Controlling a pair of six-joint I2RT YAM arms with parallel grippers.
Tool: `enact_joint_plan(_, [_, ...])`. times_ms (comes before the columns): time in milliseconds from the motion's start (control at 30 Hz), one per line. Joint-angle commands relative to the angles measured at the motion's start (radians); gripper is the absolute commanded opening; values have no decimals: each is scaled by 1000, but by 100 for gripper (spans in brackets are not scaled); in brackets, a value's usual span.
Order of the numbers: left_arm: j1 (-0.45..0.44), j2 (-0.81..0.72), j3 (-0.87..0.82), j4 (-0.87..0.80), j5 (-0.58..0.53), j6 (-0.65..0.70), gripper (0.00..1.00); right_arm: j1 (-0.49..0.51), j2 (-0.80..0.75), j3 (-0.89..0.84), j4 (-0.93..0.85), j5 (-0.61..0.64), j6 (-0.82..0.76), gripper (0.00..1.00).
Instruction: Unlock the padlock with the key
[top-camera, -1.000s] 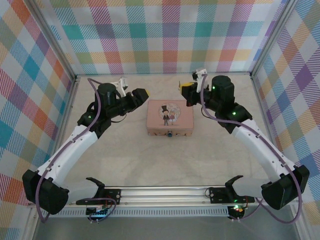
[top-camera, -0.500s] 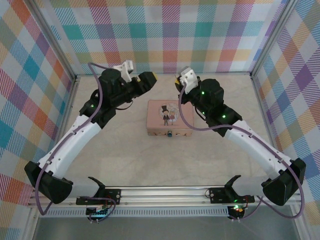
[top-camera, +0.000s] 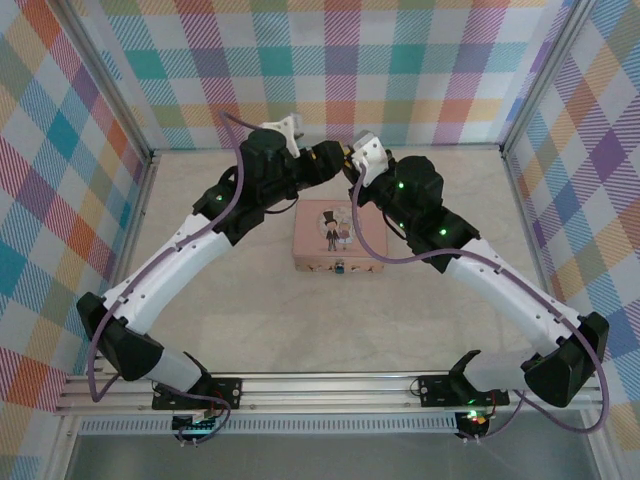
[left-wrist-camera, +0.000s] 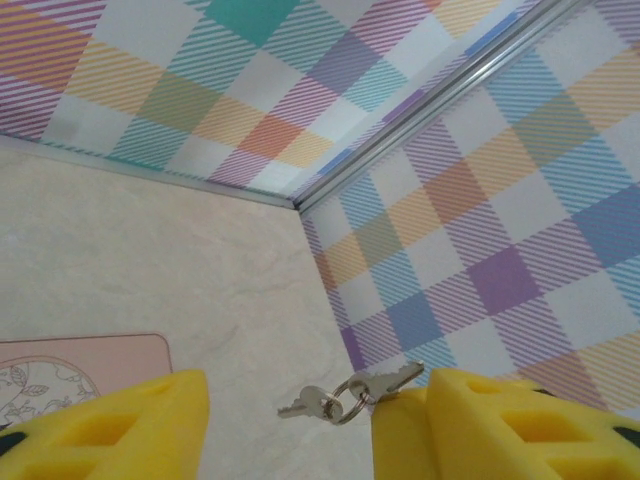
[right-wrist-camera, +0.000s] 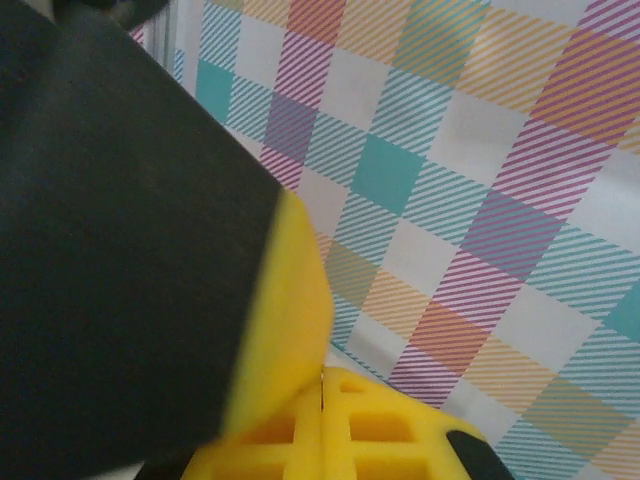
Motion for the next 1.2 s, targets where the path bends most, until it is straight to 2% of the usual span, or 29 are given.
enact_joint_plan(0, [-18,14,51,-39,-49,19,57,22,15,32,25,8,-26,0])
enact_joint_plan(600, [-20,46,104,-87,-110,-9,29,72,54,50,30,81,-85,0])
enact_joint_plan(667, [-20,57,117,-98,-106,-9,23,75,57,50,35,83,-88,0])
enact_joint_plan(733, [-20,66,127,-106,-101,-8,11,75,58,49,37,87,-88,0])
enact_joint_plan(800, [-20,69,129,-107,-101,-6,4,76,58,48,39,88,-90,0])
enact_joint_plan(900, [-20,72,131,-114,-112,-5,0,78,56,45,41,88,-89,0])
enact_joint_plan(1033, [-19,74,131,-119,-112,-3,0,77,53,45,41,89,-81,0])
enact_joint_plan(1167, [-15,67,124,-128,-129,17,0,75,36,47,8,100,-32,22])
